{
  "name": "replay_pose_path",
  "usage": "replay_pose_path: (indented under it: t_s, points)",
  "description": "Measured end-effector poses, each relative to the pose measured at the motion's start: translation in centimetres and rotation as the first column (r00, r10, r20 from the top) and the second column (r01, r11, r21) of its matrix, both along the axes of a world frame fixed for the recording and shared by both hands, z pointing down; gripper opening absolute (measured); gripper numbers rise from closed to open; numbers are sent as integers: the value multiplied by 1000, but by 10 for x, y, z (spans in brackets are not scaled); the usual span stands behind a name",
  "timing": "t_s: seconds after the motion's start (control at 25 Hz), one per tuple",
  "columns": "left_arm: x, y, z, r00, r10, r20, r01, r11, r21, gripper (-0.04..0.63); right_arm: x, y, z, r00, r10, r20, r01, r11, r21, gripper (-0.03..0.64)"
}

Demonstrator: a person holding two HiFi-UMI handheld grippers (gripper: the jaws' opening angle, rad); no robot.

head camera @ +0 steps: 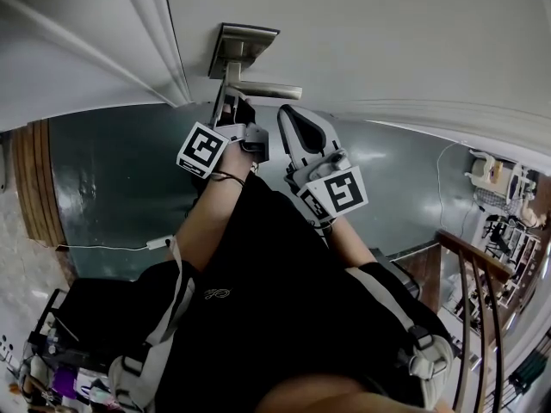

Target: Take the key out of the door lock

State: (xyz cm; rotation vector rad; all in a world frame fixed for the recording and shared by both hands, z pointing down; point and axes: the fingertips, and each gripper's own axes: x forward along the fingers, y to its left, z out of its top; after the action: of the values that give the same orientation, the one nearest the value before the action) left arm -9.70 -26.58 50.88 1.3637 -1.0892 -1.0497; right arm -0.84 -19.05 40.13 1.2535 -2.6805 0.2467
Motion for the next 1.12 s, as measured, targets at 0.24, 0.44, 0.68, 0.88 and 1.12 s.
replay_pose_path:
  t_s: [0.24,0.44,0.68,0.88,1.12]
  points:
    - [-2,-1,3,997,-60,-45,59,998,-33,37,2,-3,4,1000,-2,-1,2,1000,-3,8]
    - [-3,1,4,995,-81,-55,80,996,-31,35,0,-1,3,1000,-7,2,7,1000,-2,8]
    - [-2,-2,1,997,-76,-19,76,997,-14,34,1,-1,3,1000,-17,8,17,1000,-6,8]
    - [0,6,2,996,-81,-28,81,997,-1,34,2,-6,5,1000,-17,9,17,1000,-10,8]
    - [-2,9,1,997,-80,-7,80,997,13,34,1,-3,5,999,-31,12,32,999,-9,8]
